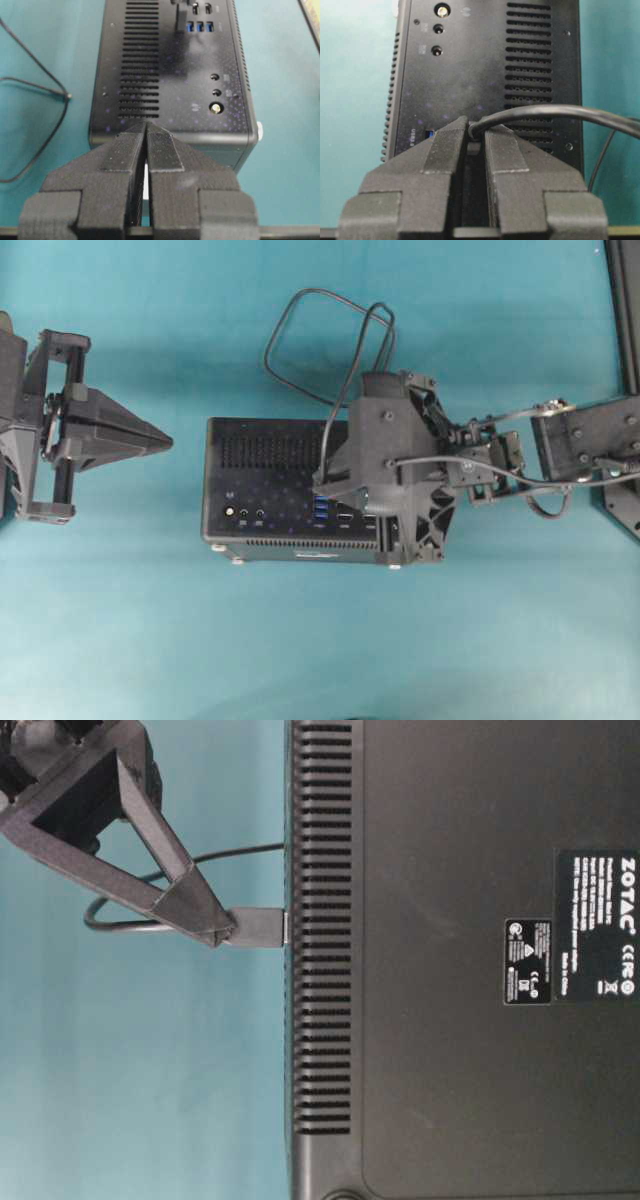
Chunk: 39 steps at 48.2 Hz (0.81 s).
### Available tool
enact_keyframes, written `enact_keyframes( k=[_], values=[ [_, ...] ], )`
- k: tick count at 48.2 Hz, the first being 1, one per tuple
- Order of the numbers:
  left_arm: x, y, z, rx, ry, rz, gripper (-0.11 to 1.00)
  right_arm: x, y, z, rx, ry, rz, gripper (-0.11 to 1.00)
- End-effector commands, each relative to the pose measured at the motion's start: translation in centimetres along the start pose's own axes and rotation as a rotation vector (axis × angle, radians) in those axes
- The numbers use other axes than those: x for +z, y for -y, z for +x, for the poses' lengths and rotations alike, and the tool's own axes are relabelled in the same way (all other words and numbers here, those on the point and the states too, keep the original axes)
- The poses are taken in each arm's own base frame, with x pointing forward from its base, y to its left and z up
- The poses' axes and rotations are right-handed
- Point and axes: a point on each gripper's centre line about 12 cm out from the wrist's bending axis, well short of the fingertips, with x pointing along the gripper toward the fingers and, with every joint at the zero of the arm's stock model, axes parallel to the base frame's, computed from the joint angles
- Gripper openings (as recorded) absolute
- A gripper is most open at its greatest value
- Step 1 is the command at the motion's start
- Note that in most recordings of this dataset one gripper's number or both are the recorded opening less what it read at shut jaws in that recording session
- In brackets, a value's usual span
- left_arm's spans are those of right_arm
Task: Insert the USB into the PC box with both arms.
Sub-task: 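Keep pressing the USB plug fully into the port with the right gripper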
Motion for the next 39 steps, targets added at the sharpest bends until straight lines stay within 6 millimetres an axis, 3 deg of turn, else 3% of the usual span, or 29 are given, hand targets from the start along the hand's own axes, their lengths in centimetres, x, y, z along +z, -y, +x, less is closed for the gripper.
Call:
enact_keyframes(
  k=[1, 8, 29, 39],
  values=[
    [1.3, 0.0, -0.2, 0.001, 0.038, 0.001, 0.0, -0.5, -1.3, 0.5, 0.025, -0.028, -0.001, 0.09],
    [1.5, 0.0, -0.2, 0.001, 0.043, 0.001, 0.0, -0.3, -1.7, 0.6, 0.033, -0.031, -0.004, 0.09],
    [1.5, 0.0, -0.3, 0.001, 0.044, 0.001, 0.0, 0.1, 0.8, 0.8, -0.034, -0.028, -0.007, 0.09],
    [1.7, 0.0, -0.3, 0.001, 0.049, 0.001, 0.0, 0.0, -0.4, 0.9, -0.011, -0.031, -0.014, 0.09]
  ],
)
